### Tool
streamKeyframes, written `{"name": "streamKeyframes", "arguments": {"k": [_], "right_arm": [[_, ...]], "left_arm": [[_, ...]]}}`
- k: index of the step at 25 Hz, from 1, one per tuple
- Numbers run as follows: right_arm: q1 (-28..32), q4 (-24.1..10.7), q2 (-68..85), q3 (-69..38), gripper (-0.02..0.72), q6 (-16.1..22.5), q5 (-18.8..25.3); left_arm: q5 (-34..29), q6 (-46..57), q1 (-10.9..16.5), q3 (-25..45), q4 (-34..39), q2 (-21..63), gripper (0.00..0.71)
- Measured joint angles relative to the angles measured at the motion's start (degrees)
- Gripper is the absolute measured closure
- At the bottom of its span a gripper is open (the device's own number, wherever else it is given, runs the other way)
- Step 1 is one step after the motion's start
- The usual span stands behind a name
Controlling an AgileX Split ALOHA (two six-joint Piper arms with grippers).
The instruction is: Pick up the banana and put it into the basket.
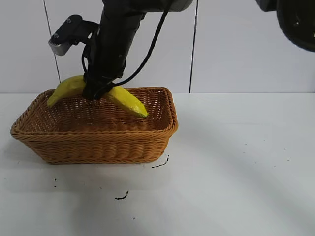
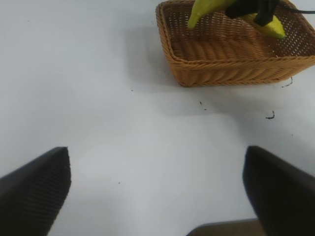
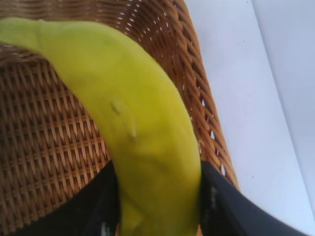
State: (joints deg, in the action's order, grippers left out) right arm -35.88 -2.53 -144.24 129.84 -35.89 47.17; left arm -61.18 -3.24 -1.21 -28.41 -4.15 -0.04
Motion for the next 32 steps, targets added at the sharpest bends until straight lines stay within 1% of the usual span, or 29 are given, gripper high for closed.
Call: {"name": "streamKeyframes", "arguments": {"k": [4,7,8,9,10,12,13,15,17,19,21,22,25,27,29,32], "right_arm": [[0.4,2.5,0.0,0.0,0.393,0.1,0.0],[0.4,3.3,0.0,0.0,0.391,-0.9,0.0],[0.4,3.4,0.0,0.0,0.370,-1.2,0.0],[0.4,3.5,0.0,0.0,0.323,-1.3,-0.1],[0.4,3.6,0.0,0.0,0.269,-1.4,-0.3],[0.4,3.6,0.0,0.1,0.136,-1.0,-1.2],[0.4,3.6,0.0,0.1,0.092,-0.1,-1.5],[0.4,3.6,0.1,0.1,0.052,2.0,-2.5],[0.4,3.6,1.0,0.1,0.038,5.0,-2.5],[0.5,3.6,2.4,0.2,0.032,10.0,-1.2],[0.6,3.6,4.3,1.2,0.031,16.6,1.9],[0.7,3.6,5.0,2.0,0.031,19.0,3.6],[2.0,4.0,6.9,5.9,0.031,21.8,9.8],[3.3,5.1,7.2,8.5,0.031,22.9,12.4],[5.1,6.3,7.2,10.5,0.031,25.4,14.7],[8.6,7.4,7.3,12.1,0.031,28.4,16.8]], "left_arm": [[0.0,0.0,0.0,0.0,0.0,0.0,0.020],[0.0,0.0,0.0,0.0,0.0,0.0,0.020],[0.0,0.0,0.0,0.0,0.0,0.0,0.020],[0.0,0.0,0.0,0.0,0.0,0.0,0.020],[0.0,0.0,0.0,0.0,0.0,0.0,0.020],[0.0,0.0,0.0,0.0,0.0,0.0,0.020],[0.0,0.0,0.0,0.0,0.0,0.0,0.020],[0.0,0.0,0.0,0.0,0.0,0.0,0.020],[0.0,0.0,0.0,0.0,0.0,0.0,0.020],[0.0,0.0,0.0,0.0,0.0,0.0,0.020],[0.0,0.0,0.0,0.0,0.0,0.0,0.020],[0.0,0.0,0.0,0.0,0.0,0.0,0.020],[0.0,0.0,0.0,0.0,0.0,0.0,0.020],[0.0,0.0,0.0,0.0,0.0,0.0,0.020],[0.0,0.0,0.0,0.0,0.0,0.0,0.020],[0.0,0.0,0.0,0.0,0.0,0.0,0.020]]}}
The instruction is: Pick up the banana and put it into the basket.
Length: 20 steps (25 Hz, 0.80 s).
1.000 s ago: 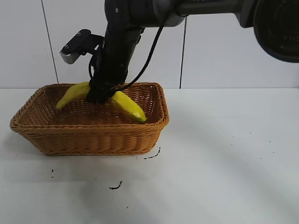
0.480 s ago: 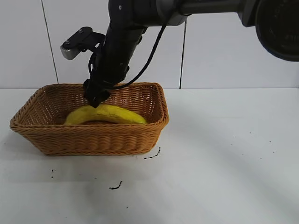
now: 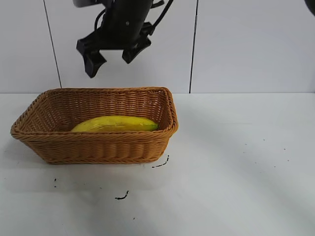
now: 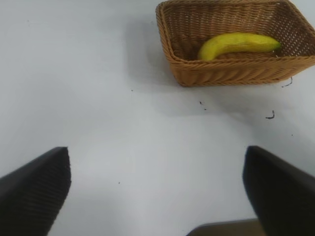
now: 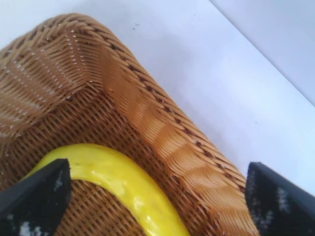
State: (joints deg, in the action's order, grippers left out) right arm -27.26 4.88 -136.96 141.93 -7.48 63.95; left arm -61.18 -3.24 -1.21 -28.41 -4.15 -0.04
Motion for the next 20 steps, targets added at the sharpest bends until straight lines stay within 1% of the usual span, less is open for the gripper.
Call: {"name": "streamKeyframes", "arguments": {"k": [6,12,15,20], "right_arm": [[10.0,-1.2,0.0,0.1,0.031,2.7,4.8],[20.8,-2.1,0.0,0.1,0.031,5.6,5.8],[23.9,-2.1,0.5,-0.5,0.031,6.3,5.8],[26.8,-1.9,4.4,-7.3,0.031,6.3,5.8]], "left_arm": [[0.0,0.0,0.0,0.0,0.0,0.0,0.020],[0.0,0.0,0.0,0.0,0.0,0.0,0.020],[0.0,0.0,0.0,0.0,0.0,0.0,0.020],[0.0,0.0,0.0,0.0,0.0,0.0,0.020]]}}
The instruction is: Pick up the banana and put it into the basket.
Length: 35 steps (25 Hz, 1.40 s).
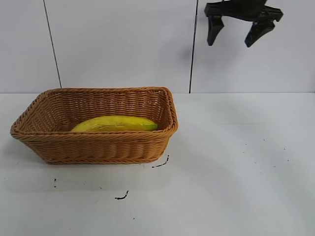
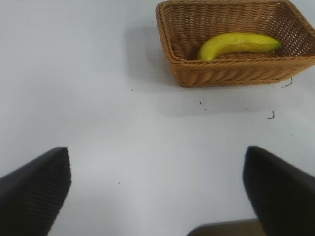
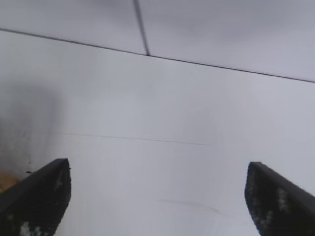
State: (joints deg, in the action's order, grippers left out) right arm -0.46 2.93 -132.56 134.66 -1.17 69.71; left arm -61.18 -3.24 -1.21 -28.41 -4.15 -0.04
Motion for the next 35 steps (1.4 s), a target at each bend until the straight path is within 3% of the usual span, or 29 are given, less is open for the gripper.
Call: {"name": "streamKeyframes", "arguments": {"k": [9,24,33,35], "right_arm": [[1.1,0.8,16.1,-27.8,0.031,0.0,-0.1],[1.1,1.1,58.1,-80.5,0.036,-1.6,-0.3],[1.1,1.2,84.4,-101.7,0.036,-1.8,-11.0],[1.1,1.1,89.8,-105.2,0.036,-1.8,-10.9]], "left_arm": [[0.0,0.0,0.0,0.0,0.0,0.0,0.020],[0.0,0.0,0.0,0.0,0.0,0.0,0.020],[0.0,0.0,0.0,0.0,0.0,0.0,0.020],[0.0,0.0,0.0,0.0,0.0,0.0,0.020]]}}
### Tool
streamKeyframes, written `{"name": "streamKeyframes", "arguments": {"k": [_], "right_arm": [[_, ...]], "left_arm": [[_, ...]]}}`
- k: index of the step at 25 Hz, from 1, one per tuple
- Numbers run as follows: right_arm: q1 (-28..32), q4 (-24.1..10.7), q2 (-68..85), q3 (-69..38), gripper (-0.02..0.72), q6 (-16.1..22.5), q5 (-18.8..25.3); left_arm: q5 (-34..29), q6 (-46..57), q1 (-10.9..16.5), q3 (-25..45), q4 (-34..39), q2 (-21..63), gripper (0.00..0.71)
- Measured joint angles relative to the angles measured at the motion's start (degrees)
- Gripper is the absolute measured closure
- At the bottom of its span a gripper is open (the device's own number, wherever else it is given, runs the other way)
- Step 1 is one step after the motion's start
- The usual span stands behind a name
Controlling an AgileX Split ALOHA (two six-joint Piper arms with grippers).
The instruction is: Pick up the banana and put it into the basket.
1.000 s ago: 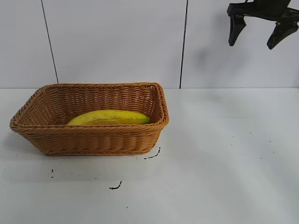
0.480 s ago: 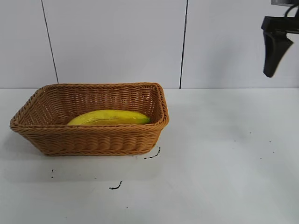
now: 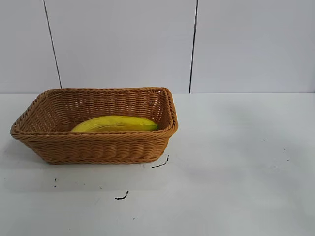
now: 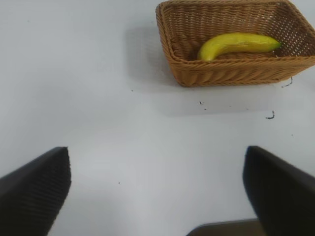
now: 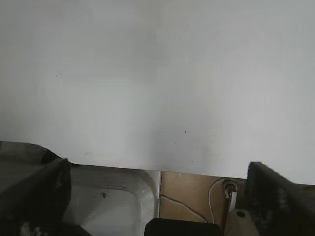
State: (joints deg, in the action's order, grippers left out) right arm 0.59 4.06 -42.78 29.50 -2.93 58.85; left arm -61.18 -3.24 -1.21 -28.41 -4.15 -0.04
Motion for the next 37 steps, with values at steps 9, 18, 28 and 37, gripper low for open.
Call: {"name": "streamKeyframes", "arguments": {"k": [9,18,28,37], "right_arm": [[0.0,0.0,24.9,-1.0,0.037,0.0,-0.3],[0.0,0.0,43.0,-1.1,0.037,0.0,-0.4],[0.0,0.0,43.0,-1.1,0.037,0.0,-0.4],[0.0,0.0,43.0,-1.1,0.037,0.0,-0.4]], "left_arm": [[0.0,0.0,0.0,0.0,0.0,0.0,0.020],[0.0,0.0,0.0,0.0,0.0,0.0,0.020],[0.0,0.0,0.0,0.0,0.0,0.0,0.020],[0.0,0.0,0.0,0.0,0.0,0.0,0.020]]}}
